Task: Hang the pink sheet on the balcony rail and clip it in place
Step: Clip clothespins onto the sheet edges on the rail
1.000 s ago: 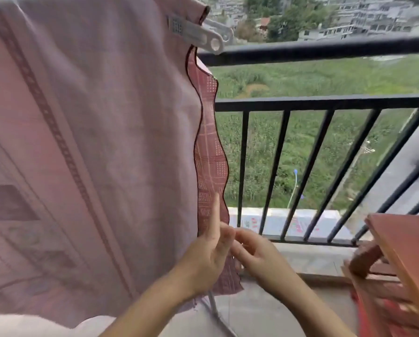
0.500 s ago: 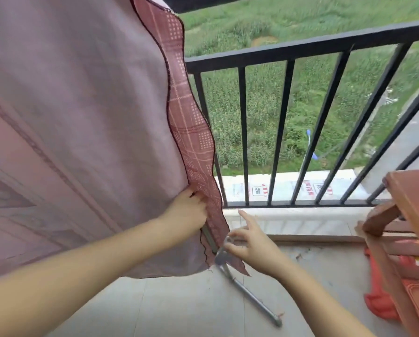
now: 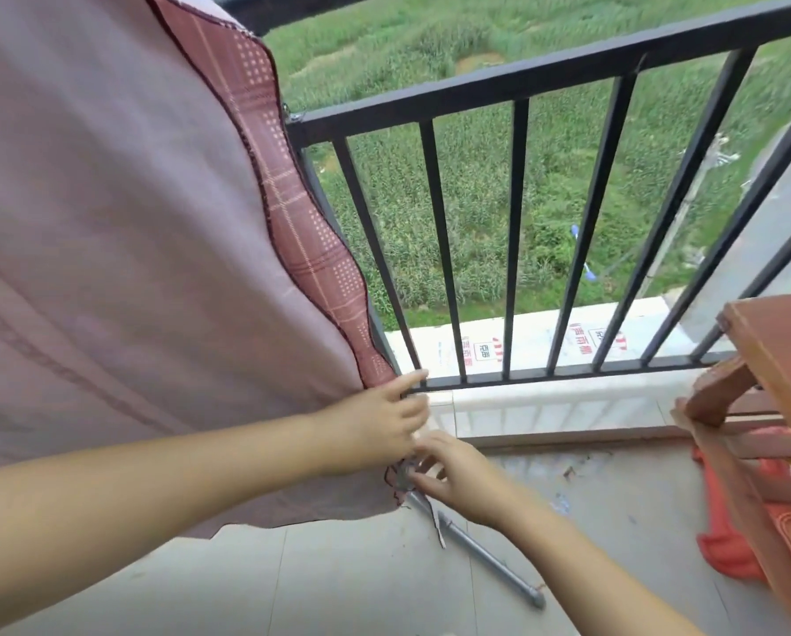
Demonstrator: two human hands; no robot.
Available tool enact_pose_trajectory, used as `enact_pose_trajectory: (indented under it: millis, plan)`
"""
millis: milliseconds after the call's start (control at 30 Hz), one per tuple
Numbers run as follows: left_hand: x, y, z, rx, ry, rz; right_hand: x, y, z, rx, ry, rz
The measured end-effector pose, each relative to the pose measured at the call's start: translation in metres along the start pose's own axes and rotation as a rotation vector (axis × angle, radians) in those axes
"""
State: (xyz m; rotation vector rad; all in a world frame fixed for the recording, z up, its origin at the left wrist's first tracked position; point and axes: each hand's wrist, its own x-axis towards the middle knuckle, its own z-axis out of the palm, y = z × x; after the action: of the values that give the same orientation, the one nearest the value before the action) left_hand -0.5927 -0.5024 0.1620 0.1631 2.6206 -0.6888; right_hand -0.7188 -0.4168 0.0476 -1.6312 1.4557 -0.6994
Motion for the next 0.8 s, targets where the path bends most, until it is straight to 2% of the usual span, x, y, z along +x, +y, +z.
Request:
enact_pose_trajectory:
  millis: [67, 233, 367, 467, 567, 800]
  plan:
    - [0.003, -0.012, -0.006, -0.032, -0.081, -0.109, -0.005, 0.006, -0.003, 0.055, 0.043, 0.041]
    - [0.001, -0.033, -0.003, -0.152, -0.139, -0.178, -0.020, 0.009, -0.026, 0.572, 0.456, 0.194]
    - [0.009, -0.032, -0.003, -0.300, -0.248, -0.277, -0.016, 0.000, -0.028, 0.676, 0.545, 0.181]
    - [0.011, -0.032, -0.002, -0.308, -0.256, -0.308, -0.010, 0.000, -0.028, 0.750, 0.654, 0.185]
    - [0.012, -0.033, 0.000, -0.323, -0.286, -0.334, -0.004, -0.002, -0.023, 0.810, 0.681, 0.194]
    - [0.014, -0.033, -0.005, -0.392, -0.272, -0.435, 0.015, -0.022, 0.013, 0.840, 0.573, 0.193]
